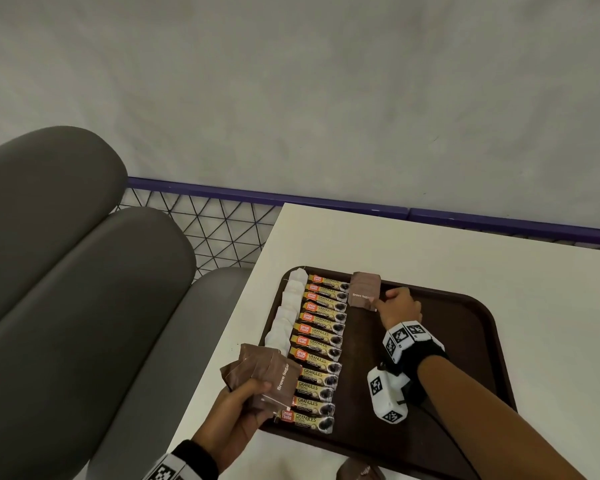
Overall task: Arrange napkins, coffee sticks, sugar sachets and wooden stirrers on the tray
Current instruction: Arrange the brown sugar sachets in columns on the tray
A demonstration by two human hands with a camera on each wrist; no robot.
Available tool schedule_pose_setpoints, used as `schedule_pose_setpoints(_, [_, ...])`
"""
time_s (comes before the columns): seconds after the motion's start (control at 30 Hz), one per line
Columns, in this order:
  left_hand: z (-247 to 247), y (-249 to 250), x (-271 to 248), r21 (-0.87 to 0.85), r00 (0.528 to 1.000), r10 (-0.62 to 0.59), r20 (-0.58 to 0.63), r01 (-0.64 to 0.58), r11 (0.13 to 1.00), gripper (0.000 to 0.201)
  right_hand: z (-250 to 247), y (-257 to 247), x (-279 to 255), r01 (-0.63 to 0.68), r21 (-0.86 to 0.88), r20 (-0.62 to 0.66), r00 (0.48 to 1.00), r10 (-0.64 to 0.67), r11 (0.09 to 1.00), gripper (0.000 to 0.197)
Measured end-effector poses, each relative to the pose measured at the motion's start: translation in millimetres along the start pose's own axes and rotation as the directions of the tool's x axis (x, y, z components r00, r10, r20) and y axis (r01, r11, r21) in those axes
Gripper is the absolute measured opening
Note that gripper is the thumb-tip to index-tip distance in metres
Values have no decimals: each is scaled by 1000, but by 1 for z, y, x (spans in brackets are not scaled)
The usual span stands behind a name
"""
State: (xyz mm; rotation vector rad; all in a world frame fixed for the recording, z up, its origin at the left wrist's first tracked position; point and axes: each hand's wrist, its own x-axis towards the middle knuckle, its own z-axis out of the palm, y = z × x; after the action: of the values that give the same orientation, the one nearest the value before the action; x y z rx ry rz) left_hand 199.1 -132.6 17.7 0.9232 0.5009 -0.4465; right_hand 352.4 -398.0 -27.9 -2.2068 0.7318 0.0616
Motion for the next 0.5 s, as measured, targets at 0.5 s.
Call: schedule_pose_setpoints(0.5, [34,-10,-16,65,992,128,-14,-126,990,30,-20,-13,-115,234,457,578,655,-486,858,2])
